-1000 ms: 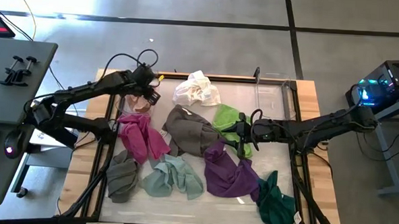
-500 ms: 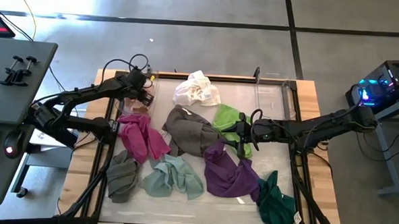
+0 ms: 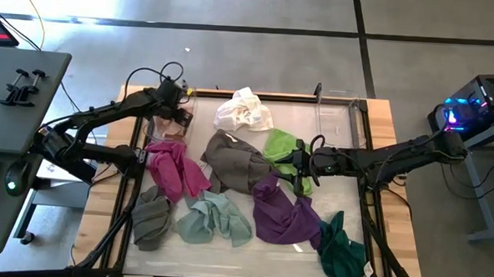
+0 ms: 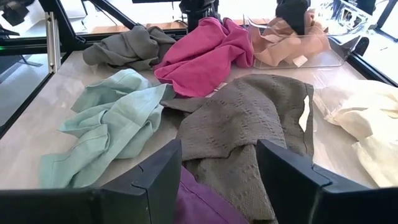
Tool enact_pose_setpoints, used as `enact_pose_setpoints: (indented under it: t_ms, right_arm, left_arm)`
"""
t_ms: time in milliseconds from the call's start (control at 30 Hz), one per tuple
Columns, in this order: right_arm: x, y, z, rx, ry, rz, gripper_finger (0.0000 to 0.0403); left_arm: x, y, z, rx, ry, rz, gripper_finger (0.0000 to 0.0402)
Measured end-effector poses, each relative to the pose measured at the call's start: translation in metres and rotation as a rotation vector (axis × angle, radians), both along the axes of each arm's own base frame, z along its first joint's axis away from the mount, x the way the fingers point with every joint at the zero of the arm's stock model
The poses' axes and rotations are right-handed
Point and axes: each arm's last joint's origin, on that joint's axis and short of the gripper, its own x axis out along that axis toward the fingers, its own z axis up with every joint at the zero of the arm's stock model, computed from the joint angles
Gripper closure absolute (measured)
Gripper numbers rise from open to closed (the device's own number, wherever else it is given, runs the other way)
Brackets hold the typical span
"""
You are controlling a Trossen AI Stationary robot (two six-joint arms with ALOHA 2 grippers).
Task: Sort towels by color in basket
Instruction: Put the brown towel into the left transparent bin, then put the white towel into the left transparent bin
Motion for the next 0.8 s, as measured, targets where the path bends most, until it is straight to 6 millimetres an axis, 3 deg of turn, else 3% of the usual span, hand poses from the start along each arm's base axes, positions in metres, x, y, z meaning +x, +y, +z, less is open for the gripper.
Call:
enact_pose_setpoints:
  t_ms: [233, 500, 800]
  right_arm:
    - [0.0, 0.0, 0.0, 0.0, 0.005, 0.0, 0.0199]
    - [0.0, 0.0, 0.0, 0.0, 0.006, 0.0, 0.0199]
    - [0.0, 0.0, 0.0, 0.0, 0.004, 0.0, 0.0199]
  left_arm:
    - [0.005, -0.002, 0.033, -0.012, 0.014, -0.022, 0.0201]
    - [0.018, -0.029, 0.073, 0.113, -0.102, -0.152, 0.0204]
    - [0.063, -0.071, 0.099, 0.326, -0.346, -0.398, 0.0204]
